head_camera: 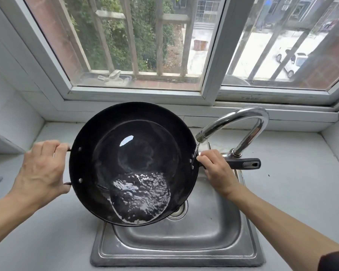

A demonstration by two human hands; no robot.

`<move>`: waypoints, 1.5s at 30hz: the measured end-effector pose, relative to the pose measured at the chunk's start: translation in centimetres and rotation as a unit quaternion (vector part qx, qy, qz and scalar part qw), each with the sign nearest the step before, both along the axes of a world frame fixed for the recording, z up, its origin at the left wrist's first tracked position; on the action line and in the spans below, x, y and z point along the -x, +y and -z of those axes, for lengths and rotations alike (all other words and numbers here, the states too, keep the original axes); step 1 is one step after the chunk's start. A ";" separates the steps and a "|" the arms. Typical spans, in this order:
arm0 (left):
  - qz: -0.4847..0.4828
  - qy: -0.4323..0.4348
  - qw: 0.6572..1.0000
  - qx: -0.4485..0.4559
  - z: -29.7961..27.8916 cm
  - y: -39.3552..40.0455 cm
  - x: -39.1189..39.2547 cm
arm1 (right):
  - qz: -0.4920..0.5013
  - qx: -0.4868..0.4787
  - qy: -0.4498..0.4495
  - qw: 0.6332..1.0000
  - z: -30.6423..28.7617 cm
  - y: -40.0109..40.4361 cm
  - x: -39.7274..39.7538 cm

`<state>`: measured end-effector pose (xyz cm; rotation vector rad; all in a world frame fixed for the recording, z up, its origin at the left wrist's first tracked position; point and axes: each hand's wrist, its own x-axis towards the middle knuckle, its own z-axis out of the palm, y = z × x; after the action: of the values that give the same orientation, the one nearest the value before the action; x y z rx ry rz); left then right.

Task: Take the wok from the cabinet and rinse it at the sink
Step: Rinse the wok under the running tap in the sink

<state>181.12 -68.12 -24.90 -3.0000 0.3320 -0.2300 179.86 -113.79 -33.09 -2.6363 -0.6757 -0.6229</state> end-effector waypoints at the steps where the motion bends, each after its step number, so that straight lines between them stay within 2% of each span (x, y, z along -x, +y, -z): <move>1: 0.000 0.003 1.000 -0.002 0.1 -0.1 0.1 | -0.002 0.000 -0.001 1.000 0.0 -0.1 0.2; 9: 0.023 0.022 0.999 0.013 0.9 -2.3 0.7 | -0.009 -0.002 -0.007 1.000 -0.3 -2.5 2.4; 26: 0.073 0.035 0.996 0.035 1.9 -9.9 -1.0 | 0.078 0.052 -0.040 0.995 -3.1 -9.7 6.1; 31: 0.085 0.030 0.996 0.016 1.8 -11.2 -1.8 | 0.093 0.054 -0.039 0.993 -3.3 -10.8 6.6; 45: 0.108 0.028 0.993 0.042 2.6 -13.6 -2.5 | 0.119 0.087 -0.031 0.989 -6.5 -12.3 8.7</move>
<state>183.57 -81.73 -27.49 -3.0545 0.6716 -0.1833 171.18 -126.08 -26.63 -2.8968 -0.4534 -0.7458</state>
